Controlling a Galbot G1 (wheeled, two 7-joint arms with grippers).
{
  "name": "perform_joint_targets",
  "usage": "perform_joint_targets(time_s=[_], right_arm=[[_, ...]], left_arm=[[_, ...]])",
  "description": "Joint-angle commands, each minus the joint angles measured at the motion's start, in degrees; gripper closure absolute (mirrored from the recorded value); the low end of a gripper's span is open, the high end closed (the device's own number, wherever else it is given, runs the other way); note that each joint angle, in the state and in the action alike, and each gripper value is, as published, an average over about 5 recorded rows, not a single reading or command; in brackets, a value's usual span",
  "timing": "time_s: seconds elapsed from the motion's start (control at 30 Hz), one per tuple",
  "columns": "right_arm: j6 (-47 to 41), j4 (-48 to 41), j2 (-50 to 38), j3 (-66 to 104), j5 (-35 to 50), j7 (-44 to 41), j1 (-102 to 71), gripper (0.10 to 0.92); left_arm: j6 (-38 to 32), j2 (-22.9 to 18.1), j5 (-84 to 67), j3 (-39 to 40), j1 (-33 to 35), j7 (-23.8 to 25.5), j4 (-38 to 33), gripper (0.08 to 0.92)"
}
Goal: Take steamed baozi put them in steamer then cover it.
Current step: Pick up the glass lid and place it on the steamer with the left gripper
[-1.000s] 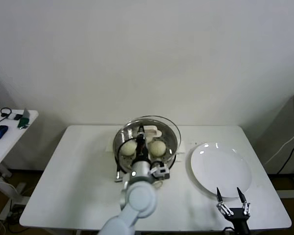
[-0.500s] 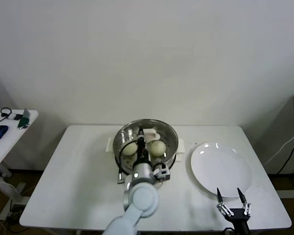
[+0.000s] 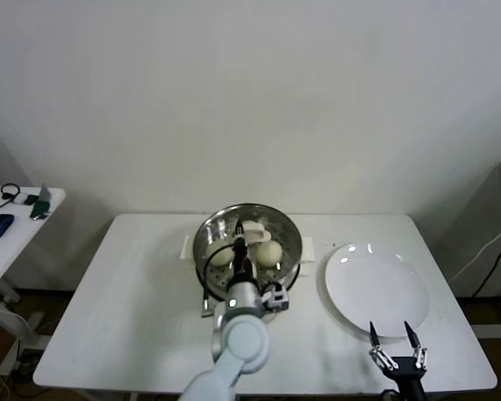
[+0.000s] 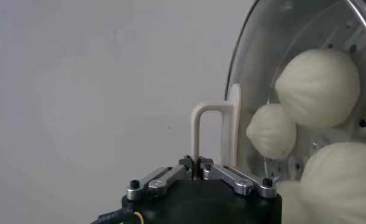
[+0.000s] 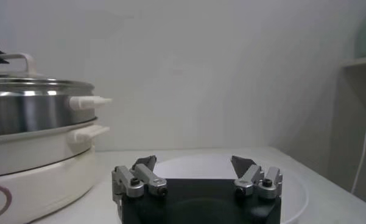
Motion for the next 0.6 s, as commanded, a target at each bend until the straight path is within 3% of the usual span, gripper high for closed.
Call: perform_joint_targets(time_s=[0.03, 0.47, 0.6], right_arm=[[0.3, -0.1, 0.1, -0.2, 0.0, 0.0, 0.0, 0.202], [0.1, -0.3, -0.2, -0.1, 0.2, -0.2, 0.1, 0.203], [-0.3, -0.3, -0.3, -0.2, 0.3, -0.5, 0.1, 0.202]], left_arm=[[-0.8, -0.4, -0.6, -0.1, 0.3, -3.2, 1.5, 0.857], [-1.3, 0.9, -3.7, 0.6, 0.0, -2.2, 0.1, 0.857], [-0.8, 2.6, -6.6, 1.5, -0.3, -0.3, -3.1, 0.804]])
